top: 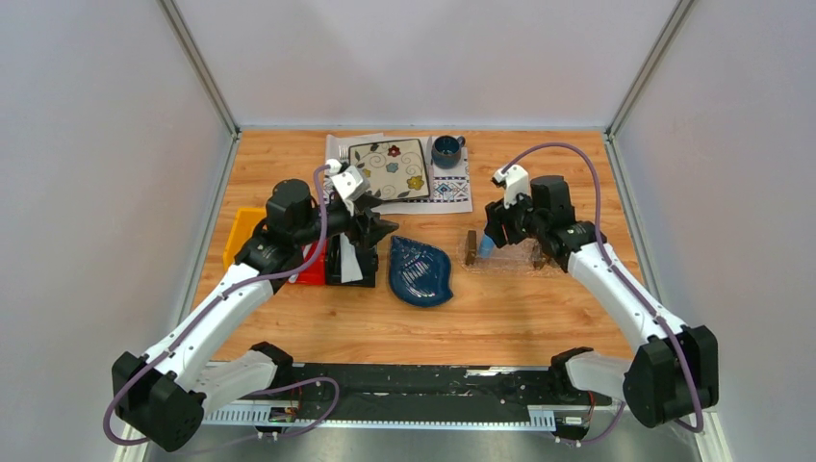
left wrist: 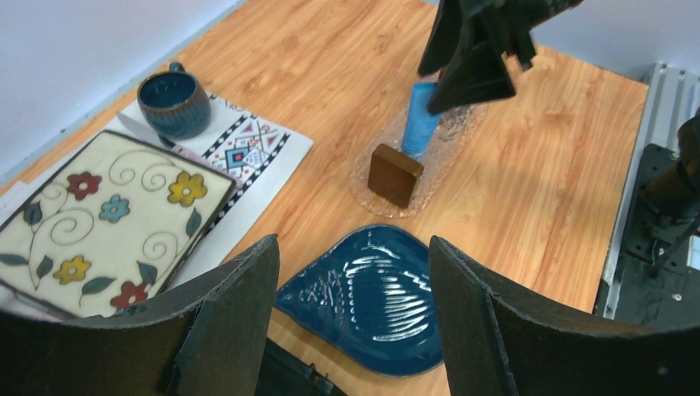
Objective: Prepare toiletry sets of a toothbrush and toothpaste on the tray
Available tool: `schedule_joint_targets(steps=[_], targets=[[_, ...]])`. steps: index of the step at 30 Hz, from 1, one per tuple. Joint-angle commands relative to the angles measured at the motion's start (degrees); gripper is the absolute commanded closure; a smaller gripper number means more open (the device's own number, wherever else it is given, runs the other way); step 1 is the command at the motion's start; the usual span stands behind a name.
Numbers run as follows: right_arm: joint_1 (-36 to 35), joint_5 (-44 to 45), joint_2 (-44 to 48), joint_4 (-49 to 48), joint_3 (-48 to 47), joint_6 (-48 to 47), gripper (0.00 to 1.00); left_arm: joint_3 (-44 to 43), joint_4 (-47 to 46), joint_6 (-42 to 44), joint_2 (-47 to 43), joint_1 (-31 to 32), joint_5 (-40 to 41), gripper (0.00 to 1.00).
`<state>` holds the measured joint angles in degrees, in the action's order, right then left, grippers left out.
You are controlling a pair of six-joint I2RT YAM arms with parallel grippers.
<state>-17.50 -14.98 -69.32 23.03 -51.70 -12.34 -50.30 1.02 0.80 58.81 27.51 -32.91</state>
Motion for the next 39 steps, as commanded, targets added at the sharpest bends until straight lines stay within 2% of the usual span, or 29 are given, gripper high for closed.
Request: schedule_joint_targets(steps=[1,6,10,16,24,30,39], targets=[[-0.34,1.62,3.92,-1.49,-3.14,-0.41,0.41,-0.94,4.34,4.21,-1.59,-1.23,1.79,0.26],[-0.35,2.15,5.95,-0.27,-5.42,-0.23,0.39,-2.08,12.93,7.80,-2.38,-3.34,4.33,0.26],[-0.35,2.85,7.35,0.35,-7.88,-0.84,0.35,-2.52,19.10,14.30,-4.22,-4.04,10.92,0.27],[-0.35,4.17,6.83,0.44,-11.84,-0.06,0.34,-2.52,24.82,17.39,-6.16,-6.76,17.70,0.27],[-0.52,3.12,7.09,-1.49,-10.79,0.83,0.33,-2.08,26.41,13.89,-2.74,-7.73,18.58,0.29],[-0.52,3.03,6.92,-2.55,-9.21,0.91,0.32,-3.57,27.20,9.93,5.16,-7.73,20.77,0.29],[-0.61,3.65,6.74,-4.22,-6.57,-0.14,0.32,-3.92,25.18,3.07,11.50,-7.64,22.62,0.30]])
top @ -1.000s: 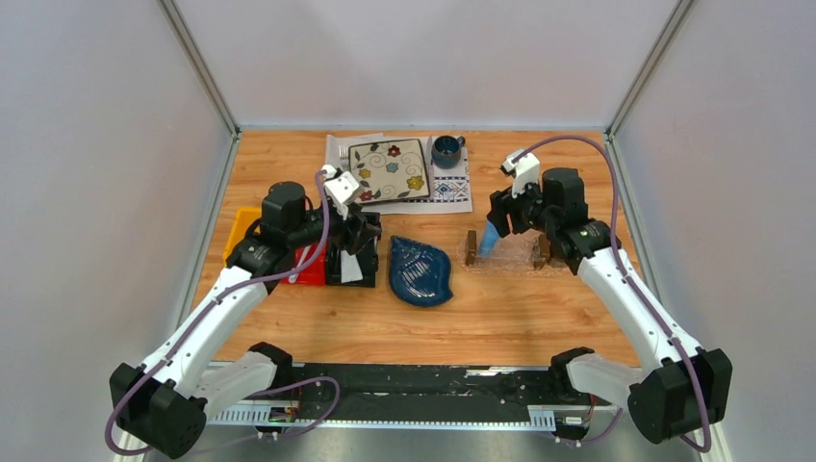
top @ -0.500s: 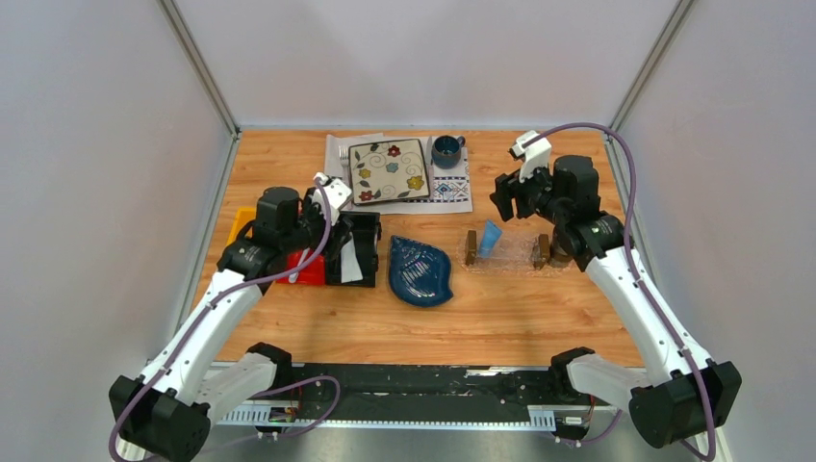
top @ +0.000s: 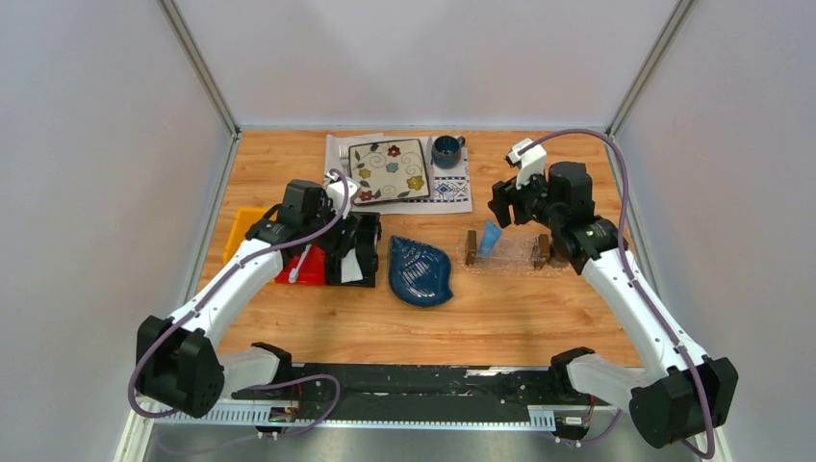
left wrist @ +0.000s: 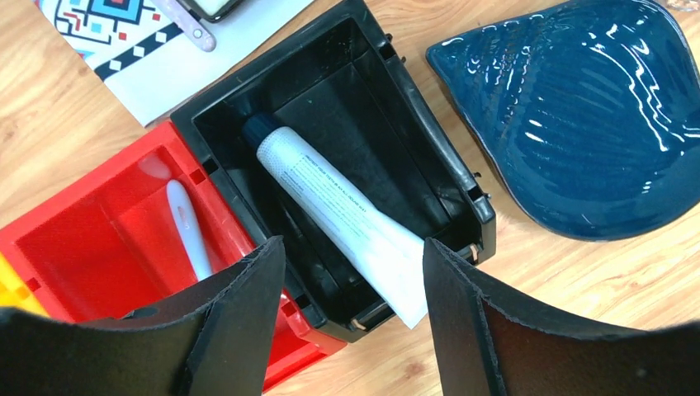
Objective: Prepare toiletry sets of a toothbrush and toothpaste on the tray
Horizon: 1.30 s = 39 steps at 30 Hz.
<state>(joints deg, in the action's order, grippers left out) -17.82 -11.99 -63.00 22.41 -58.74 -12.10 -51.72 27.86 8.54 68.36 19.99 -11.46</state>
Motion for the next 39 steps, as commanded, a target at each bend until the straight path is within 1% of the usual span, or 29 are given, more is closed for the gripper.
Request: schedule_joint_targets(steps=[1,6,12,18,23,39], targets=[[-0.28,0.74,0.25,-3.61,0.56,-0.47,0.32,-2.50,-1.84,-5.10,2.30,-0.12,0.75,0.30],[-0.37,1.00,-0.02,-3.69,0.91,-0.65,0.32,-3.20,-1.40,-7.65,6.16,-0.12,-1.46,0.31],[-0.46,0.91,-0.02,-3.61,1.43,-0.82,0.32,-4.26,-0.79,-8.97,10.74,-0.04,1.35,0.33],[-0.46,0.91,-0.19,-3.43,1.44,-1.00,0.32,-5.23,0.00,-12.14,14.08,0.75,6.62,0.34],[-0.54,1.00,-0.19,-3.87,1.88,-1.35,0.31,-6.28,1.41,-13.54,17.24,1.19,8.82,0.34],[-0.54,1.35,-0.98,-4.04,2.05,-1.61,0.30,-7.78,1.59,-14.78,22.96,3.65,14.45,0.32]])
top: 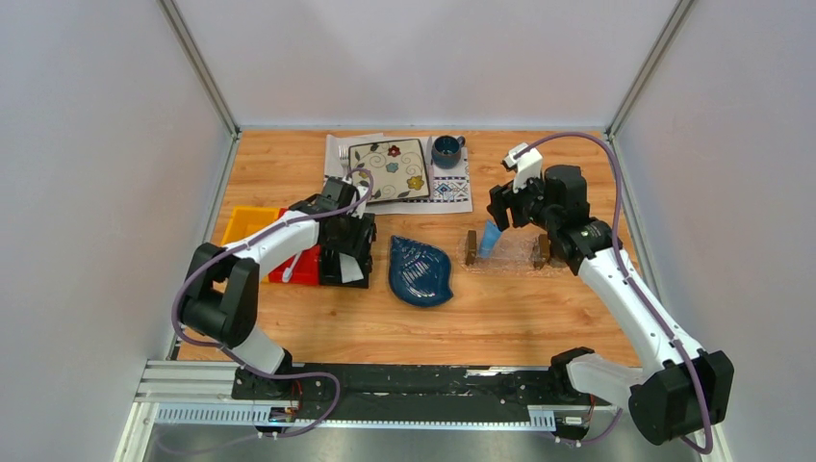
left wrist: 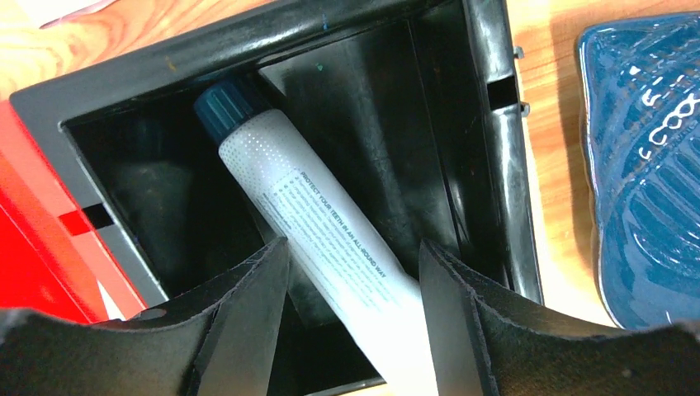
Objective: Prepare toiletry sets of a toothbrush and toothpaste on the tray
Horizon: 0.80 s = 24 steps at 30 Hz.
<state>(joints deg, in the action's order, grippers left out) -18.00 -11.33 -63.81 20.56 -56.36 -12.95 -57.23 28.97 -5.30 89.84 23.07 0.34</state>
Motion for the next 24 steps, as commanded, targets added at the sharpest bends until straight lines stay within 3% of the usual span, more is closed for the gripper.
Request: schedule_joint_targets(steps=[1,15,24], targets=[[-0.46,0.79,-0.26,-1.84,-0.42,-0.85,0.30,-2.44,0.47,-1.03,2.43,0.66,2.82,0.32],[-0.37,0.61,-0.17,-1.66,-0.42,-1.02,0.30,-5.34,-0.76,-0.24,6.22,1.45,1.59,0.34],[-0.37,0.26,-0.52,-1.57,-0.33,-1.02,0.30,-5.17,-4.27,1.43,5.87,1.45,0.63,0.50]])
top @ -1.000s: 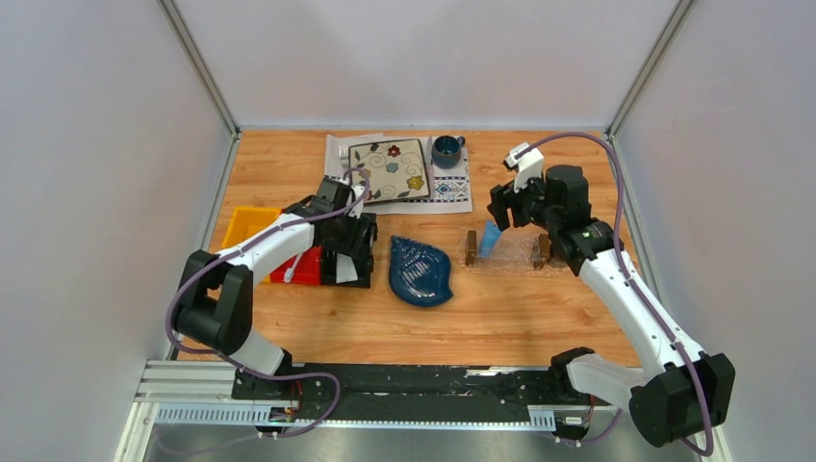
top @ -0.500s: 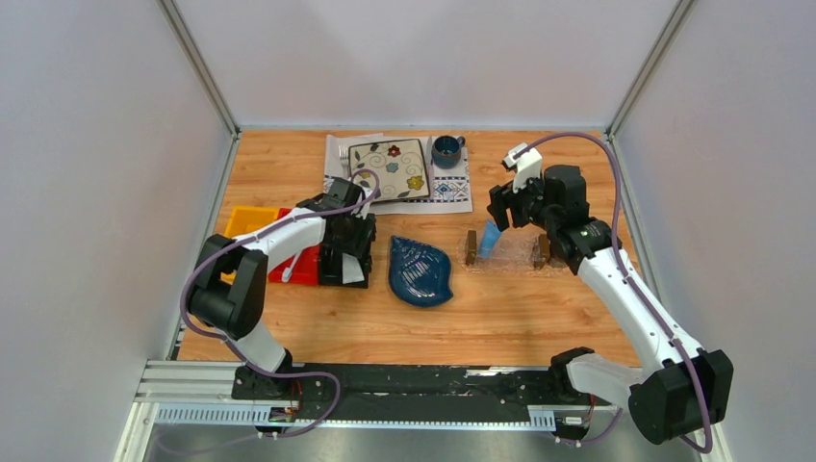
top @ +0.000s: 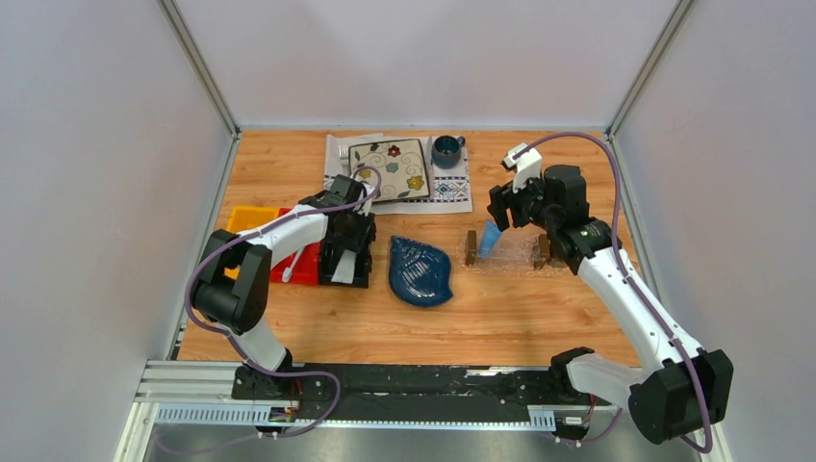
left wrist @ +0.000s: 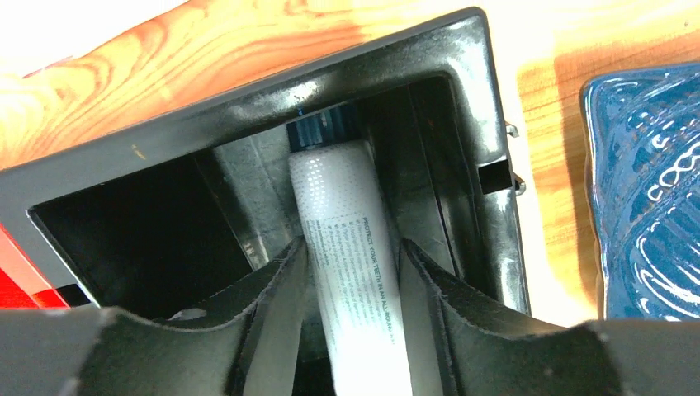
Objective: Prepare toiletry sets of a toothbrush and toothpaste on the tray
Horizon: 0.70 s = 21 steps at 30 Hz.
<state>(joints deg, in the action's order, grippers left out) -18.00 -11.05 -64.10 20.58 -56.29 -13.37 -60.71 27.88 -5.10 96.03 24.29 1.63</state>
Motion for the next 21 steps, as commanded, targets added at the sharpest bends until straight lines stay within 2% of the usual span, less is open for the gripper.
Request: schedule_joint_targets(steps=[1,9,13,18,21], targets=[[-0.37,0.06,-0.33,-1.51,-0.40,-0.61,0.30,-1.69,-3.27,1.76,-0.49,0.23,-0.31,0.52],[-0.37,-0.29,-0.85,-1.24,-0.66,-0.52,0.30,-2.31,-4.15,3.78,-4.35,0.23,0.48,0.64],[-0.37,-0.29,-0.68,-1.24,-0.66,-0.43,0.30,-3.01,-3.80,4.66,-7.42,0.23,-0.22,0.74],[-0.37,-0.64,-0.24,-1.24,-0.75,-0.35,0.30,-3.28,-3.36,6.41,-11.47,0.23,-1.36,0.82],[-0.37,-3.26,-0.15,0.07,-1.80,-0.35,0.30,-3.45,-2.92,7.21,-15.94,0.23,-5.92,0.85]])
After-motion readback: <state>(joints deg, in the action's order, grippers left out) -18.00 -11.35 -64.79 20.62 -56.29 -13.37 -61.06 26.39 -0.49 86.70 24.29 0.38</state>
